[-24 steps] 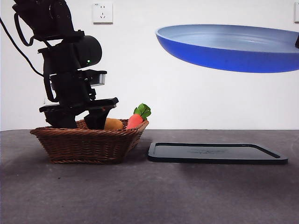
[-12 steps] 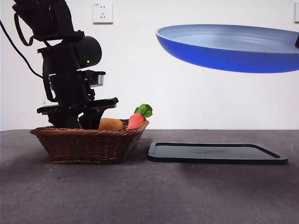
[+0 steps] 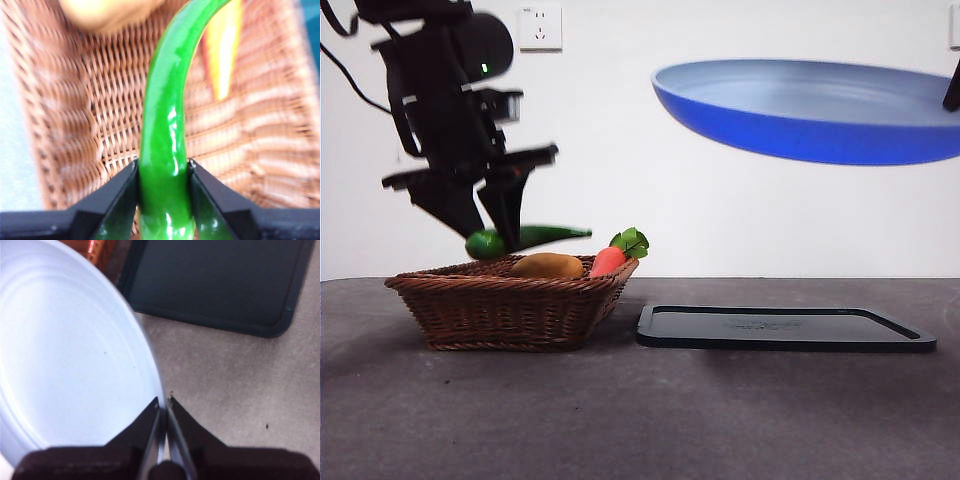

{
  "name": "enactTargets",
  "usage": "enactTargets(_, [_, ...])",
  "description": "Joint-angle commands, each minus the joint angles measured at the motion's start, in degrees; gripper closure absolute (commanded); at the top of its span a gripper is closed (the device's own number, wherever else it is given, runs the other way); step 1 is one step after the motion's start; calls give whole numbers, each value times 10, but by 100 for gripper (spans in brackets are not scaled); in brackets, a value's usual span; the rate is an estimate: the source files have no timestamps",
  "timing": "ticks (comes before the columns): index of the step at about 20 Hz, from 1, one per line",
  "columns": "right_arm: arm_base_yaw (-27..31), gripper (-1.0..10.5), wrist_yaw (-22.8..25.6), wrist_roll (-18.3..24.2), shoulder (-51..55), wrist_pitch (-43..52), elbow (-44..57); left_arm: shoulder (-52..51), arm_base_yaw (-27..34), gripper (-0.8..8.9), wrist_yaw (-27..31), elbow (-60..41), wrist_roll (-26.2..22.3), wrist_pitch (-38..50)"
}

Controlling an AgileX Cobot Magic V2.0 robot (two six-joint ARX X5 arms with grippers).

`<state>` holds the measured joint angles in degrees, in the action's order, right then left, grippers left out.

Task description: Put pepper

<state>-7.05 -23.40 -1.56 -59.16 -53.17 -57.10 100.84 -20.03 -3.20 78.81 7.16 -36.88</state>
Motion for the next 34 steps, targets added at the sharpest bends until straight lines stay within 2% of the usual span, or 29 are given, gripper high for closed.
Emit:
enactTargets(1, [0, 944, -2, -13, -36, 20, -12, -22, -2, 701, -37, 12, 4, -5])
enactTargets(6, [-2, 944, -3, -54, -157, 86, -12, -83, -20, 701, -169, 12, 4, -28])
enactTargets(9, [-13, 944, -7, -86, -223, 123, -12, -90, -63, 701, -229, 12, 4, -42])
enactTargets(12, [-30, 944, -7, -101, -262, 135, -12, -83, -130, 701, -205, 11, -14, -42])
enactTargets(17, [-51, 944, -7, -114, -267, 139, -12, -42, -227, 701, -71, 11, -62, -33])
enactTargets(21, [-51, 944, -7, -115, -267, 132, -12, 12, -249, 701, -43, 11, -72, -17])
enactTargets(25, [-51, 944, -7, -115, -267, 126, -12, 43, -250, 699, -42, 11, -72, 4])
enactTargets(29, [-51, 944, -7, -113, -267, 119, -12, 49, -251, 605, -44, 11, -72, 15])
enactTargets(34, [-51, 944, -7, -113, -267, 115, -12, 47, -253, 603, -45, 11, -70, 14])
